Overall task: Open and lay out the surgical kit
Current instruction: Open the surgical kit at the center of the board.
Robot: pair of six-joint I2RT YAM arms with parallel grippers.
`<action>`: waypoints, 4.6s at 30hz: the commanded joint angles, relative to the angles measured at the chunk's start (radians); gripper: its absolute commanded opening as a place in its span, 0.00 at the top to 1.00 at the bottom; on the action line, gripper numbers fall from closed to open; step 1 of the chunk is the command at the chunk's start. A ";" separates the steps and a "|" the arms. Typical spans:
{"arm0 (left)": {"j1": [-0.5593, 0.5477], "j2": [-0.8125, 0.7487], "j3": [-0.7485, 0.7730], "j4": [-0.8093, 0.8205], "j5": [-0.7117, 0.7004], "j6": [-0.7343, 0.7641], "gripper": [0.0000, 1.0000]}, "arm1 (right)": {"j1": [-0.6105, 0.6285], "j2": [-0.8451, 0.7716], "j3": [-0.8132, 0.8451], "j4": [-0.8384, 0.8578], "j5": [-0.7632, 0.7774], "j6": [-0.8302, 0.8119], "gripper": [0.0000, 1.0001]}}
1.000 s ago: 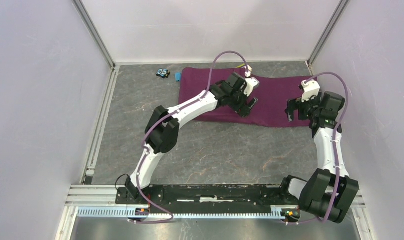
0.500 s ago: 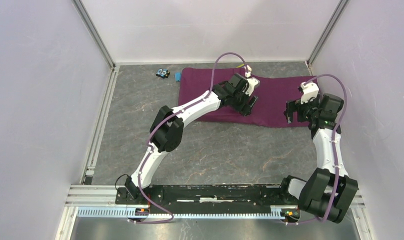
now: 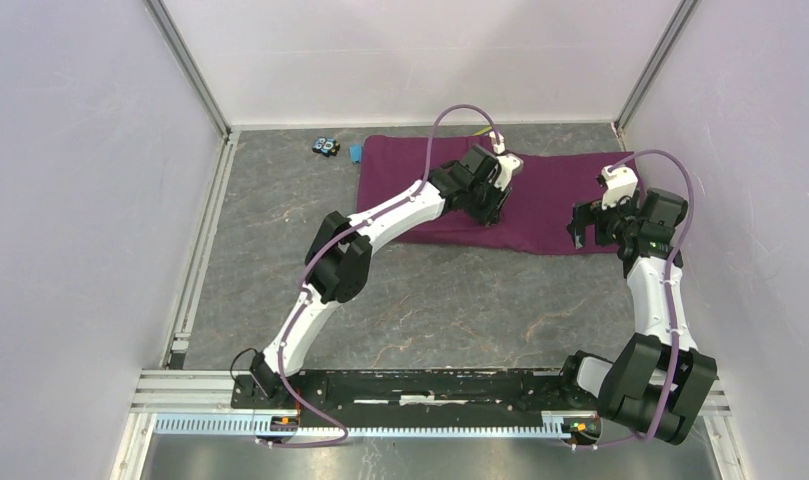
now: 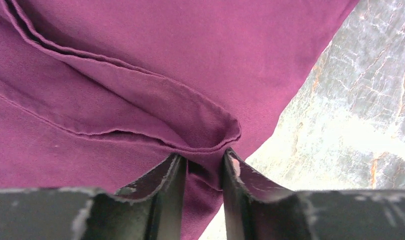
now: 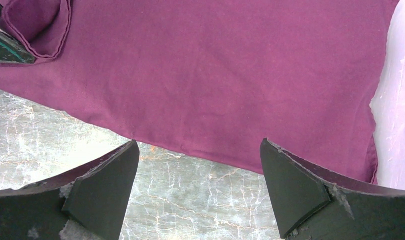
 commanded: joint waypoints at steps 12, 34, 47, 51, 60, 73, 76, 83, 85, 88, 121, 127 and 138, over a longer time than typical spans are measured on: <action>0.198 -0.258 0.092 -0.114 0.086 0.020 0.98 | -0.006 -0.002 -0.002 0.011 -0.051 0.002 0.02; 1.552 -1.237 -1.312 0.276 -0.150 0.333 0.00 | -0.006 0.054 0.012 -0.017 -0.114 0.000 0.02; 1.285 -1.109 -1.136 0.281 0.134 0.180 0.00 | 0.047 0.098 0.121 -0.030 0.005 -0.035 0.02; 1.079 -0.950 -0.989 0.337 0.141 0.119 0.00 | 0.127 0.186 0.210 -0.010 0.068 -0.023 0.02; 0.902 -0.489 -0.539 0.354 0.254 -0.093 0.07 | 0.279 0.529 0.505 0.081 0.005 0.159 0.02; 0.713 -0.114 -0.227 0.320 0.269 -0.239 0.08 | 0.415 0.970 0.919 0.085 -0.019 0.347 0.05; 0.697 -0.083 -0.212 0.305 0.251 -0.235 0.13 | 0.426 1.026 0.947 0.084 -0.021 0.364 0.10; 0.693 -0.061 -0.230 0.308 0.269 -0.230 0.33 | 0.432 1.071 0.952 0.092 -0.040 0.377 0.35; 0.693 -0.061 -0.232 0.306 0.275 -0.228 0.40 | 0.431 1.072 0.953 0.092 -0.047 0.377 0.42; 0.693 -0.068 -0.230 0.306 0.285 -0.222 0.51 | 0.432 1.062 0.947 0.092 -0.052 0.377 0.52; 0.692 -0.191 -0.232 0.262 0.327 -0.114 0.98 | 0.431 0.889 0.855 0.060 0.011 0.308 0.53; 0.690 -0.184 -0.234 0.262 0.328 -0.117 0.98 | 0.430 0.955 0.887 0.050 0.015 0.308 0.46; 0.690 -0.207 -0.242 0.255 0.312 -0.108 0.98 | 0.432 1.031 0.932 0.043 -0.004 0.313 0.66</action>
